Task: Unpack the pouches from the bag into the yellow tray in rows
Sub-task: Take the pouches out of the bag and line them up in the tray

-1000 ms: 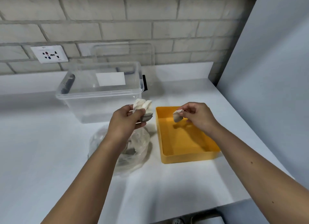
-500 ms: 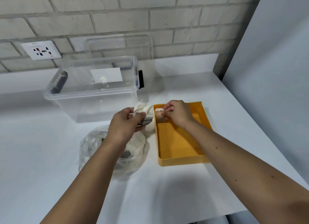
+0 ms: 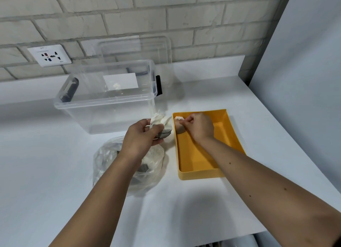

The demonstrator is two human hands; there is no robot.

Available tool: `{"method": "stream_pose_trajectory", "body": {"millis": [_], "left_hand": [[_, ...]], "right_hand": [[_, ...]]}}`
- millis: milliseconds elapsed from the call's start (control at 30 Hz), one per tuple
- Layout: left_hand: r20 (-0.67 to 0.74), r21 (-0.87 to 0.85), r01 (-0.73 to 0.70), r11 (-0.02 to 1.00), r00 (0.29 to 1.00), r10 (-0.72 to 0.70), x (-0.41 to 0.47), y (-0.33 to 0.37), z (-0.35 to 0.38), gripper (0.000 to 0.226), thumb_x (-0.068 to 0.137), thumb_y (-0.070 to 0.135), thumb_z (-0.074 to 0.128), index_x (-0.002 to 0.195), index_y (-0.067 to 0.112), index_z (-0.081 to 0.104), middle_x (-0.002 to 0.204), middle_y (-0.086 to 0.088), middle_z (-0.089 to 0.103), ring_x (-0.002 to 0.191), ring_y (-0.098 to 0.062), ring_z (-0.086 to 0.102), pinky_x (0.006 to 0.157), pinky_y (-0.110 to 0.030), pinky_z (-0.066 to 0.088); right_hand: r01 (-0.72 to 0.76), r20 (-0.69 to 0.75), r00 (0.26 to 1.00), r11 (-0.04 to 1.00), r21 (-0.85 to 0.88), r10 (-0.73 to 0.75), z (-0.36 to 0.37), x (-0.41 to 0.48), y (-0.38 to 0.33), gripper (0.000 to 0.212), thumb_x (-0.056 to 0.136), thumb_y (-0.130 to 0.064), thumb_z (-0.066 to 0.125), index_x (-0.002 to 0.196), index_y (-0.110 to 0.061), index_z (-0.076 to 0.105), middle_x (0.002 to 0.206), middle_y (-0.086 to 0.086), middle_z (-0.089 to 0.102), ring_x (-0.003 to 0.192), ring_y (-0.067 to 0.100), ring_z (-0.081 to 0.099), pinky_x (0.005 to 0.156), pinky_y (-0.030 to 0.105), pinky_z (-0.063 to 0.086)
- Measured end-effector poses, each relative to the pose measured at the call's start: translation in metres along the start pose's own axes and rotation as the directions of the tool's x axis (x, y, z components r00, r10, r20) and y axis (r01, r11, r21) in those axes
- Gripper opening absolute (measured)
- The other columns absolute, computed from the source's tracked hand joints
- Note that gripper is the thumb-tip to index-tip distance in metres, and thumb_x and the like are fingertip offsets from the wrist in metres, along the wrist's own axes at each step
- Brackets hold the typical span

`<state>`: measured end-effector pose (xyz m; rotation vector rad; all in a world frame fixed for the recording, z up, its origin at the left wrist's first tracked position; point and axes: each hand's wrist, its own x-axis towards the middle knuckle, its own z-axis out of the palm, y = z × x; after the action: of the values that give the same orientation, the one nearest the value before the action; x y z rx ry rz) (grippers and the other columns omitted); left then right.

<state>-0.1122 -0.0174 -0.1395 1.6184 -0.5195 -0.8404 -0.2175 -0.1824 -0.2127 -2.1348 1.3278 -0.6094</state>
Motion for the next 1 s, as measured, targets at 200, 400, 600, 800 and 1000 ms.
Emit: {"method": "stream_pose_trajectory", "body": {"millis": [200, 400, 600, 800, 1000], "left_hand": [[0.001, 0.000, -0.002, 1.000, 1.000, 0.002, 0.000, -0.001, -0.001, 0.020, 0.091, 0.014, 0.069, 0.109, 0.007, 0.068, 0.098, -0.013, 0.074, 0.087, -0.022, 0.074, 0.072, -0.025, 0.060], [0.007, 0.001, 0.003, 1.000, 1.000, -0.003, -0.002, -0.005, 0.000, 0.011, 0.091, 0.014, 0.069, 0.102, 0.012, 0.069, 0.097, -0.012, 0.074, 0.088, -0.021, 0.074, 0.074, -0.025, 0.061], [0.073, -0.065, 0.045, 0.997, 0.997, -0.041, -0.004, -0.002, 0.001, 0.020, 0.091, 0.016, 0.071, 0.109, 0.008, 0.071, 0.094, -0.010, 0.077, 0.084, -0.017, 0.075, 0.071, -0.023, 0.060], [0.142, -0.210, 0.113, 0.971, 0.986, -0.084, -0.008, 0.002, 0.007, 0.018, 0.091, 0.014, 0.069, 0.107, 0.007, 0.071, 0.092, -0.010, 0.077, 0.083, -0.019, 0.074, 0.071, -0.025, 0.061], [0.170, -0.350, 0.208, 0.913, 0.973, -0.156, -0.013, 0.003, 0.007, 0.010, 0.094, 0.014, 0.066, 0.094, 0.006, 0.071, 0.084, -0.010, 0.075, 0.076, -0.019, 0.073, 0.073, -0.027, 0.062]], "right_hand": [[-0.106, 0.113, 0.990, 0.959, 0.262, 0.079, 0.005, -0.002, 0.008, 0.021, 0.083, -0.038, 0.074, 0.088, -0.018, 0.076, 0.063, -0.003, 0.070, 0.059, 0.012, 0.068, 0.069, 0.033, 0.057], [-0.161, 0.121, 0.985, 0.930, 0.330, 0.127, 0.005, -0.011, 0.013, 0.016, 0.075, -0.023, 0.082, 0.086, -0.017, 0.073, 0.073, 0.001, 0.073, 0.064, 0.016, 0.070, 0.074, 0.038, 0.060], [-0.046, 0.036, 0.998, 0.991, 0.123, 0.041, -0.043, -0.020, -0.013, 0.021, 0.082, -0.030, 0.076, 0.098, -0.017, 0.075, 0.095, -0.003, 0.074, 0.089, 0.013, 0.067, 0.080, 0.025, 0.052], [-0.196, 0.292, 0.956, 0.704, 0.683, -0.017, -0.071, -0.064, -0.052, 0.020, 0.085, -0.016, 0.073, 0.104, -0.011, 0.072, 0.087, 0.009, 0.071, 0.067, 0.014, 0.065, 0.066, 0.024, 0.053], [-0.143, 0.172, 0.985, 0.630, 0.763, 0.015, -0.057, -0.073, -0.053, 0.007, 0.083, -0.012, 0.075, 0.088, -0.008, 0.073, 0.080, 0.011, 0.067, 0.065, 0.019, 0.056, 0.061, 0.026, 0.052]]}}
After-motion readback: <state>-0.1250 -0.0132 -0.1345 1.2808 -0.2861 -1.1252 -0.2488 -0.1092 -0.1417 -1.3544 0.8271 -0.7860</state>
